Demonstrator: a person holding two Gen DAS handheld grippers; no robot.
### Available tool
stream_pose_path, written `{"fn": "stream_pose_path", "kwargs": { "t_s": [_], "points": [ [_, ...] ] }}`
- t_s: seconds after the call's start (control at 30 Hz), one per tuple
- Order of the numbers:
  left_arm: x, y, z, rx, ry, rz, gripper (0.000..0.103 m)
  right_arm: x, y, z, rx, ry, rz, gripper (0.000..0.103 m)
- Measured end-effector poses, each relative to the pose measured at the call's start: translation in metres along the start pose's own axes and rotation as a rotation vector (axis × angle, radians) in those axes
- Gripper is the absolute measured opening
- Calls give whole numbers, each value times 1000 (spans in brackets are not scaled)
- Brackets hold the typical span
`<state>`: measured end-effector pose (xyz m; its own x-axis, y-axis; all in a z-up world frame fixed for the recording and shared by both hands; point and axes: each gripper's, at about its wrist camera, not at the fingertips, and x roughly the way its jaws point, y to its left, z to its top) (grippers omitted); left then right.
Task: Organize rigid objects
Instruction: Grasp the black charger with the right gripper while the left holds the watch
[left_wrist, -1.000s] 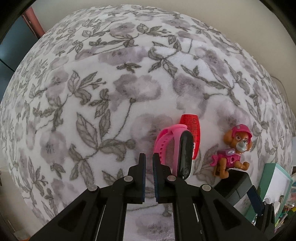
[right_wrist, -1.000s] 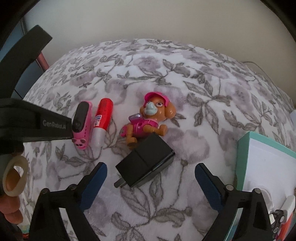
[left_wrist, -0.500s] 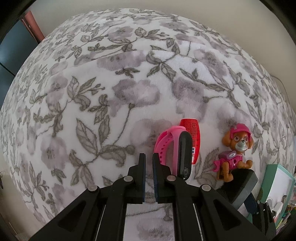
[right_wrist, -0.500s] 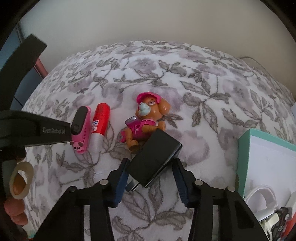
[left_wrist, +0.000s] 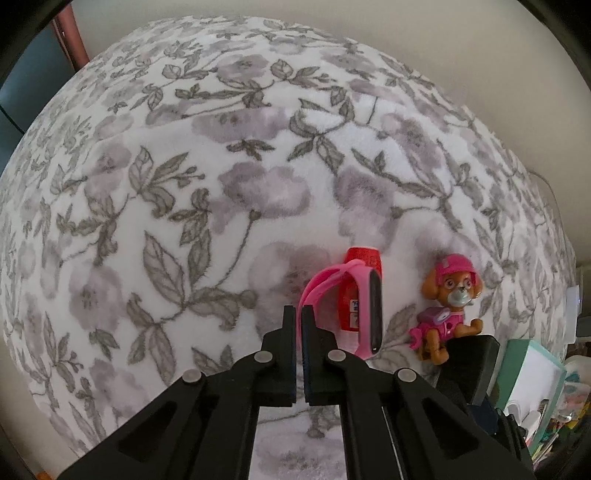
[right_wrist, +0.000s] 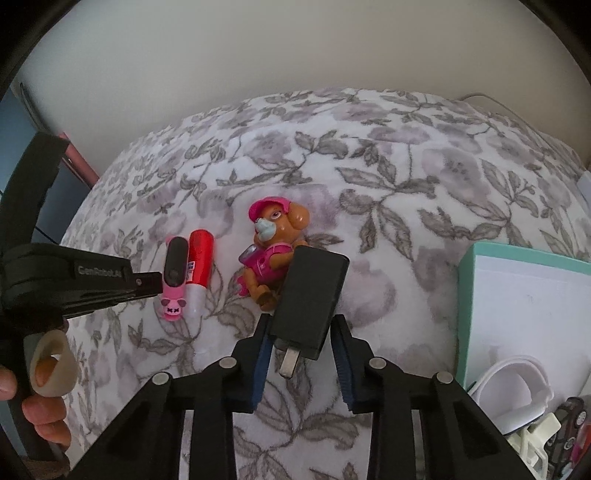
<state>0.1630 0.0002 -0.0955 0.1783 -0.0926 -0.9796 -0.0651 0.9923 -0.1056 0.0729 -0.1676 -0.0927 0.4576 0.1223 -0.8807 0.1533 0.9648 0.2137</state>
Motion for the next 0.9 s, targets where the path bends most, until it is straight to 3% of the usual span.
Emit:
{"fn": "stream_pose_path", "kwargs": {
  "t_s": [0.4,0.6,0.63,0.7,0.73,0.77,0.9],
  "points": [
    [-27,6,7,-12,-54,-44,2,-19,-12,6,46,-53,23,32],
    [-12,8,7,-33,-8,-60,3,-21,-12,5,44,-51,23,32],
    [-10,8,8,-40,-2,-68,7,-21,-12,5,42,-48,22,32],
    [-10,9,8,-42,-2,-64,30,-19,-13,4,43,-42,20,32],
    [-11,9,8,-38,-9,-62,58,-19,-14,4,45,-40,21,32],
    [-12,8,9,-35,-15,-58,72,-19,-14,4,46,-40,23,32],
    [-12,4,8,-26,-14,-80,72,-20,-15,4,46,-42,24,32]
  ]
}}
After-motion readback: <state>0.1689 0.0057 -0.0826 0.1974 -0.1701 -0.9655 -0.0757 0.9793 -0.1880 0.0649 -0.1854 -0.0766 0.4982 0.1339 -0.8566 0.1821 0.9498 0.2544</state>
